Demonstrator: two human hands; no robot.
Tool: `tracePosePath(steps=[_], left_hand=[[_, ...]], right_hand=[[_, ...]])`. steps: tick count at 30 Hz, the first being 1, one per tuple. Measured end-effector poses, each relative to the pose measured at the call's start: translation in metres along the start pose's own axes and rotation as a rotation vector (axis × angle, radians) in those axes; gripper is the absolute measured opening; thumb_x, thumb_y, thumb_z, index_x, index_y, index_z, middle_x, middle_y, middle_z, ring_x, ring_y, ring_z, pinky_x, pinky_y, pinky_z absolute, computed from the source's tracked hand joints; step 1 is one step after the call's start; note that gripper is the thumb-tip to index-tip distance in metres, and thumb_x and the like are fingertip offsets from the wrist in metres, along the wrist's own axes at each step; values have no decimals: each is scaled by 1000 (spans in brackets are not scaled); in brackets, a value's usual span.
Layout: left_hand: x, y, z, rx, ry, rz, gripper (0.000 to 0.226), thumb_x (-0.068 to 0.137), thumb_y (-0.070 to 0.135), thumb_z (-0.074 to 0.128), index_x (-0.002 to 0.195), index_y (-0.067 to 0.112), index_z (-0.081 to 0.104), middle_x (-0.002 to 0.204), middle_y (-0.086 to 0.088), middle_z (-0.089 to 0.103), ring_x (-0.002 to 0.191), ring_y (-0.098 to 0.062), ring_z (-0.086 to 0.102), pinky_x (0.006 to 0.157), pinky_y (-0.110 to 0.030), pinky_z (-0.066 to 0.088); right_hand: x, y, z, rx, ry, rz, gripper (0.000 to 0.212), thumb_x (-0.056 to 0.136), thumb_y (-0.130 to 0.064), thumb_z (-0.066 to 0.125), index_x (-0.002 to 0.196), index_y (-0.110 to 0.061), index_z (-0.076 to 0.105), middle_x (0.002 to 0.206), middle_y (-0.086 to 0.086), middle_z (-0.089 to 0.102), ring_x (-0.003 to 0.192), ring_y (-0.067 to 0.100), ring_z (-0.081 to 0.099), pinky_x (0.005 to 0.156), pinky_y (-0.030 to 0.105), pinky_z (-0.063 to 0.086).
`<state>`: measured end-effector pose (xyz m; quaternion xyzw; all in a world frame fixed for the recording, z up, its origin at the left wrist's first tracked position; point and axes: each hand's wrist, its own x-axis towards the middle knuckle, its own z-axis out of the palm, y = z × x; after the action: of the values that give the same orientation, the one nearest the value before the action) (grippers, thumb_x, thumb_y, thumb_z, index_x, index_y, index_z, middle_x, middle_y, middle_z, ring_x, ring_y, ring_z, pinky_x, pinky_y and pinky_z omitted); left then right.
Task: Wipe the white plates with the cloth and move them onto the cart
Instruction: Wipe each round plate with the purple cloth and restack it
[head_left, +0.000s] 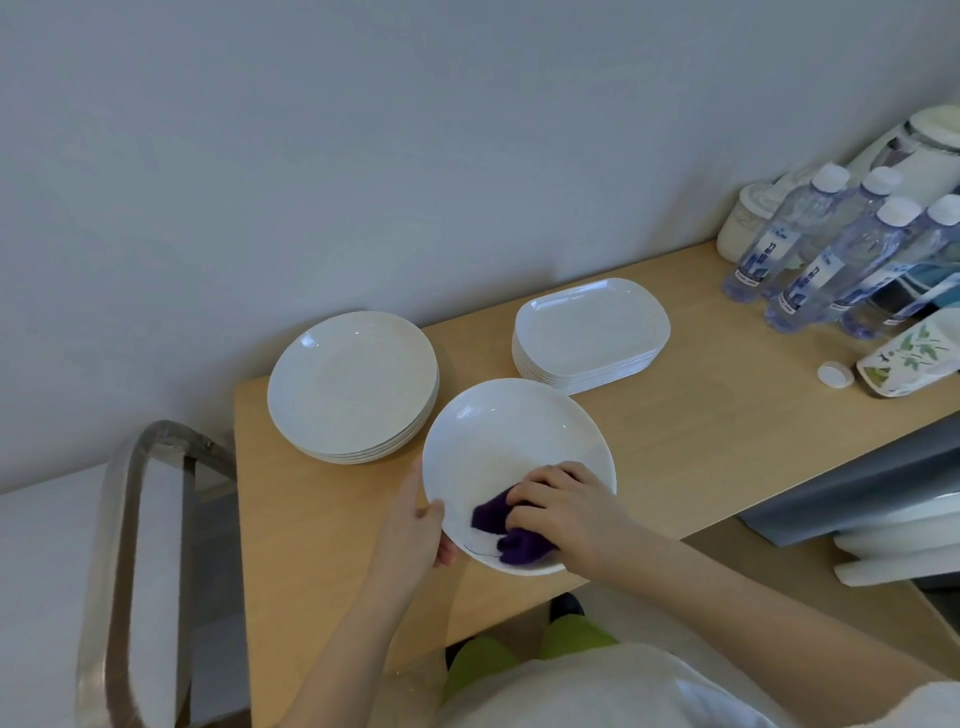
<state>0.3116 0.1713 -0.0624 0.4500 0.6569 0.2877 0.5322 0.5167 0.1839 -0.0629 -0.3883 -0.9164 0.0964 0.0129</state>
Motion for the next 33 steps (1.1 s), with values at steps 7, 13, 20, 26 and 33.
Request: tracePosePath(steps=[7,13,20,26,33], left_hand=[[1,-2,-4,-38,4,-40,59,94,6,44,143,39,35,53,-9,62,45,-16,57,45,-22,49],[3,-1,-6,-54,-1,-66,60,93,4,43,142,39,35,49,-9,60,42,-17,56,44,-22,47],[4,1,-4,-39,30,-40,54,95,3,43,131,42,40,45,-5,56,37,-17,51,39,-22,43],[3,1,1,-18,53,1,38,96,8,46,119,38,47,51,-3,61,37,-15,52,38,-23,45],[1,0,-2,0,31,-23,56,95,6,41,126,52,36,49,-7,60,41,-16,53,42,-21,44]], right_hand=[[13,29,-1,-167,197,323,42,55,-16,87,94,-21,73,98,-2,69,90,25,67,75,36,53],[73,24,4,49,263,557,44,86,-13,55,129,-19,51,129,1,49,118,27,42,99,37,33],[94,-15,12,235,267,331,42,82,-22,62,124,-21,56,126,-4,54,116,22,46,95,34,29],[68,-24,20,74,232,166,44,72,-29,77,115,-22,65,114,-5,65,104,22,60,84,37,48],[85,26,0,-69,146,304,43,94,-20,43,136,-27,43,140,-7,42,126,24,38,100,36,27]])
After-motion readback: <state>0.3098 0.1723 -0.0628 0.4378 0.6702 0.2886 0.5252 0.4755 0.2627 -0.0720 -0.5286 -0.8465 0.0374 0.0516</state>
